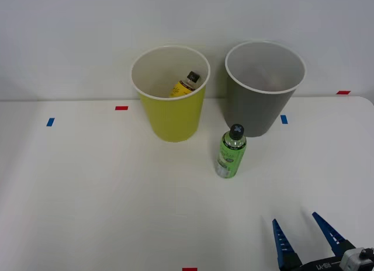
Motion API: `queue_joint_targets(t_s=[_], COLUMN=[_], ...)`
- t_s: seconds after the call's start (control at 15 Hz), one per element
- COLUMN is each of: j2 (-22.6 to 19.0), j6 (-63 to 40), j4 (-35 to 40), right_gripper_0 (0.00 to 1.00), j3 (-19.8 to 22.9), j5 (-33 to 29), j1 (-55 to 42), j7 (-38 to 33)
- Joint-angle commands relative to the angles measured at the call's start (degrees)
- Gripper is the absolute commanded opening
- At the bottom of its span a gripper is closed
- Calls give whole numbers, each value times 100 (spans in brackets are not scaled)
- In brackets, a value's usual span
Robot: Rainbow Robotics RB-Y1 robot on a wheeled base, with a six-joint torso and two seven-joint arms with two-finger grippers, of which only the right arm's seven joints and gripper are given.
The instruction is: Put cans in the gray bin, plastic bottles in the light green bin
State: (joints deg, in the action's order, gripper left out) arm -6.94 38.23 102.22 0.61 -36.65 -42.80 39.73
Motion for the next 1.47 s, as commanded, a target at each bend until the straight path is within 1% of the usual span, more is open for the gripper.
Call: queue_joint_targets(t_s=[0.07,1.47], j2=[0,0], j6=[0,0], j4=[0,0], right_gripper_0=[100,100], j3=[0,0], j5=[0,0], j1=[0,0], j7=[0,0])
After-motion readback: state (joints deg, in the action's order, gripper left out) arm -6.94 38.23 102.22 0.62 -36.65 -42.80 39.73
